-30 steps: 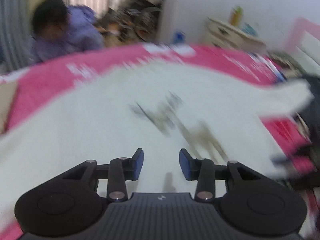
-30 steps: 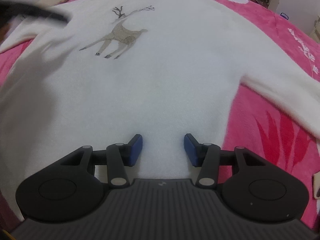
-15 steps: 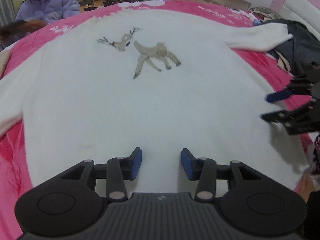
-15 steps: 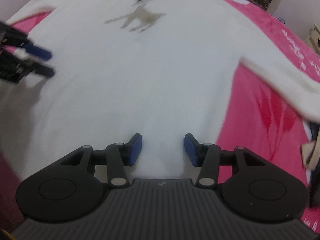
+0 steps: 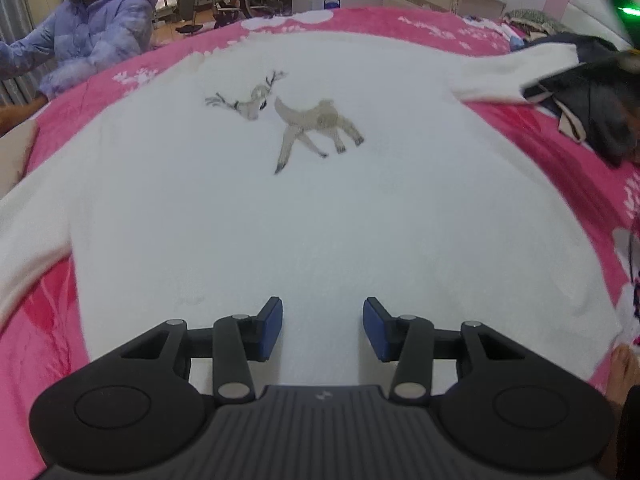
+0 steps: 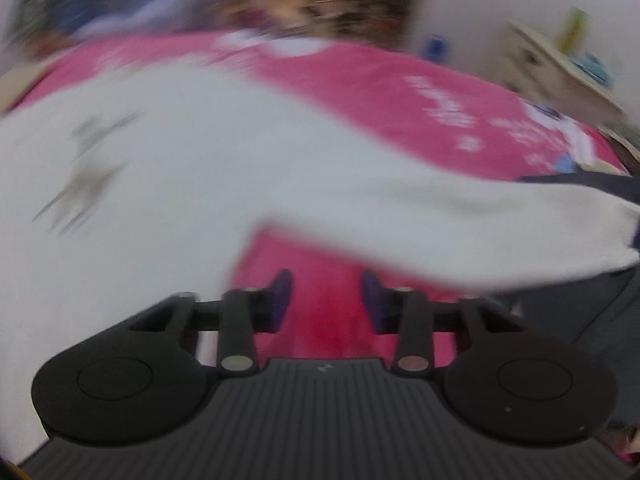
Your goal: Fold clothes
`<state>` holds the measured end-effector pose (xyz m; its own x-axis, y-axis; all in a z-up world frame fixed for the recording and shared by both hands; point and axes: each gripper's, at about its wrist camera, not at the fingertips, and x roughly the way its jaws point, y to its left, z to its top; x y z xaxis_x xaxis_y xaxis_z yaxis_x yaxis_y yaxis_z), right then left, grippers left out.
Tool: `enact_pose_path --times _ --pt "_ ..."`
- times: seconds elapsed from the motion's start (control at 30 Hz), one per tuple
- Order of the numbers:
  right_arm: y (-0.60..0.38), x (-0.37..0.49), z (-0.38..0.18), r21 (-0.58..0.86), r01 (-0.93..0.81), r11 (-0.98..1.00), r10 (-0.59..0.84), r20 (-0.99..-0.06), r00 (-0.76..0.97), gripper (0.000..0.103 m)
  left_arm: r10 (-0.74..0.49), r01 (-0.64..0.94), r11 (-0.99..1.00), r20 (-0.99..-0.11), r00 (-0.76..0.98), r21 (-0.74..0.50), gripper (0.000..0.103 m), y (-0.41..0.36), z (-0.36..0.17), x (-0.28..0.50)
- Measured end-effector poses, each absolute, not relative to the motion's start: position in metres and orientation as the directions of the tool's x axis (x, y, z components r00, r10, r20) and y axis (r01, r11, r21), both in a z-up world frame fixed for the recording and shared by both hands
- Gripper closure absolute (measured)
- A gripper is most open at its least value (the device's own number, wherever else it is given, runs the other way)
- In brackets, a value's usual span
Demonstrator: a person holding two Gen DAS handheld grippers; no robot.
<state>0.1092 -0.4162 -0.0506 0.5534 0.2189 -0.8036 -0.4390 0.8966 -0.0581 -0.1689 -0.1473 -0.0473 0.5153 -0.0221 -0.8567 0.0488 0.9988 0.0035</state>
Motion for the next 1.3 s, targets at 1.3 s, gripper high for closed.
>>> enact_pose_path --times 1.3 --pt "-0.449 0.158 -0.102 -0.047 -0.227 0.973 0.038 -0.933 0.358 0.090 -0.148 0.061 0.989 -0.848 0.509 -0.136 0.054 -0.123 -0.073 -0.128"
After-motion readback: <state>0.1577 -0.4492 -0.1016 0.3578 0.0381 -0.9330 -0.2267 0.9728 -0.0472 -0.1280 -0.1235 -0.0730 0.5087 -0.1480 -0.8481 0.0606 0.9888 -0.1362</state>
